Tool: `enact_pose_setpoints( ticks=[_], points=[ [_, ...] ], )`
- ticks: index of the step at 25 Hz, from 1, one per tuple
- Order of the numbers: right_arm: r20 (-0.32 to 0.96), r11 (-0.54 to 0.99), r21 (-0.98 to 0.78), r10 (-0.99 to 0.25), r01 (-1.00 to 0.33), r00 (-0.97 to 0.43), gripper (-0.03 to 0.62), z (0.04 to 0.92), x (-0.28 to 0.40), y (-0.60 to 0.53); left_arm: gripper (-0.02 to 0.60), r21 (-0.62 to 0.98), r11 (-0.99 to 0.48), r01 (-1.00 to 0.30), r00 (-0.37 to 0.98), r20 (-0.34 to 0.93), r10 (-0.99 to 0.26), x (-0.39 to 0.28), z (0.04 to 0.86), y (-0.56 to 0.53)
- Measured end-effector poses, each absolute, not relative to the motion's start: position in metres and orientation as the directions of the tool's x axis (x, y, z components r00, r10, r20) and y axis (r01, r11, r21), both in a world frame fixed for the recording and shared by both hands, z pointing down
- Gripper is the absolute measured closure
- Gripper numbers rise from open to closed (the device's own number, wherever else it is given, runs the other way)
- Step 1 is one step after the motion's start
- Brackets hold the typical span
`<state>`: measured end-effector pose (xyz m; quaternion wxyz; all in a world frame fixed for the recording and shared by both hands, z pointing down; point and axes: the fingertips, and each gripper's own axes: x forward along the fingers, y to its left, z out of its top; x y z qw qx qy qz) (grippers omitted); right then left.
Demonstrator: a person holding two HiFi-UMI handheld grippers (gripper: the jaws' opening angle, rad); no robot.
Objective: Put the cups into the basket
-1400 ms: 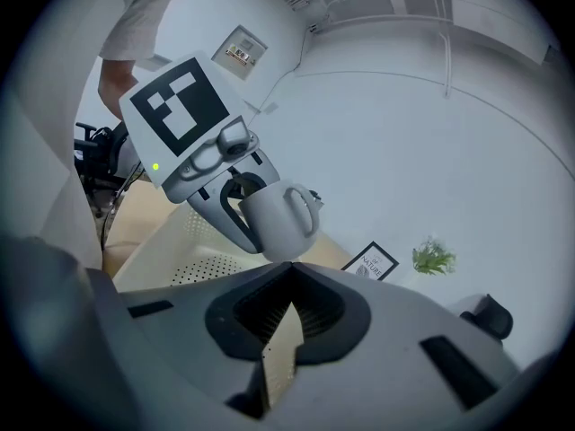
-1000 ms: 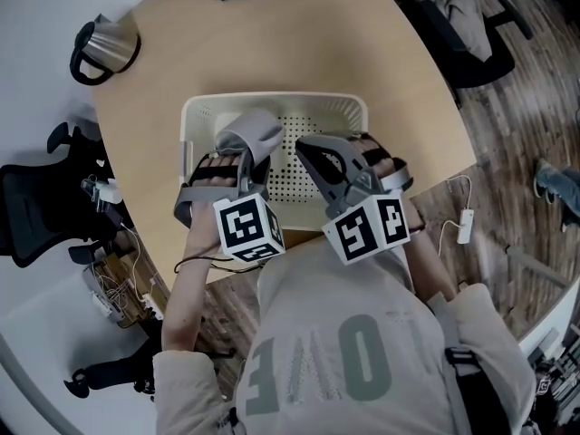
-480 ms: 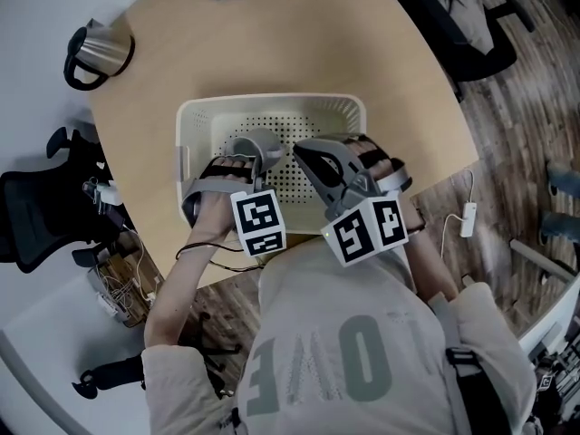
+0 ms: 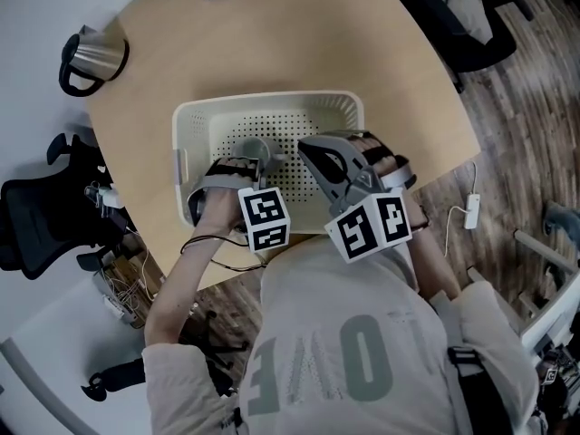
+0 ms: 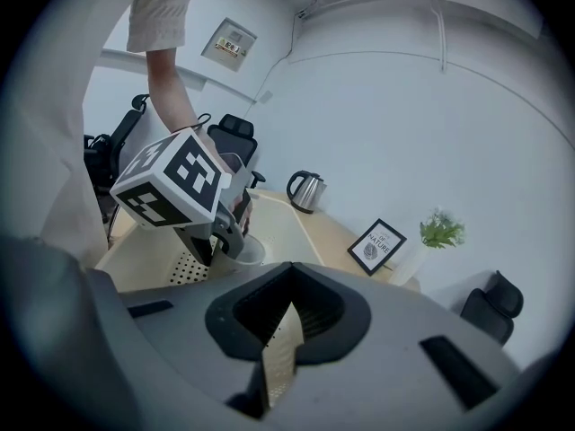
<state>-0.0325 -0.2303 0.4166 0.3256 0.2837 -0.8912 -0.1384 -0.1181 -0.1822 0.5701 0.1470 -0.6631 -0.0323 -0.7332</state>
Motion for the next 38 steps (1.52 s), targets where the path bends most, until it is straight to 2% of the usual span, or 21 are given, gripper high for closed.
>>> enact_pose_setpoints(
  ticks=[4,9,13,19,28,32,36,38],
  points=[
    [0.495,0.796,0.437,-0.602,-0.419,-0.626,0.595,0.416,-0.030,-0.232,0.506,-0.158,-0.956,0.247,-0.080,0.980,-0.182,-0.116,0.575,-0.183],
    [0.490,0.789,0.438,-0.612,-0.431,-0.621,0.595,0.413,-0.028,-0.237,0.505,-0.167,-0.936,0.309,-0.111,0.971,-0.210,-0.111,0.580,-0.184],
    [0.482,0.786,0.441,-0.615,-0.433,-0.624,0.595,0.410,-0.030,-0.238,0.505,-0.172,-0.951,0.257,-0.056,0.980,-0.192,-0.100,0.574,-0.183],
    [0.471,0.780,0.438,-0.623,-0.447,-0.624,0.595,0.407,-0.031,-0.240,0.460,-0.187,-0.960,0.207,-0.012,0.981,-0.193,-0.094,0.556,-0.186],
    [0.470,0.781,0.443,-0.620,-0.440,-0.628,0.595,0.403,-0.028,-0.234,0.460,-0.279,-0.942,0.185,0.032,0.960,-0.278,-0.090,0.510,-0.184],
    [0.469,0.780,0.456,-0.620,-0.429,-0.628,0.595,0.400,-0.030,-0.232,0.469,-0.364,-0.925,0.114,0.109,0.930,-0.352,-0.087,0.481,-0.194],
    [0.458,0.776,0.478,-0.620,-0.411,-0.637,0.595,0.388,-0.037,-0.234,0.564,-0.515,-0.856,-0.044,0.168,0.841,-0.515,-0.090,0.437,-0.217],
    [0.445,0.771,0.493,-0.622,-0.404,-0.644,0.595,0.378,-0.041,-0.235,0.572,-0.561,-0.812,-0.161,0.210,0.784,-0.584,-0.090,0.415,-0.227]
  ],
)
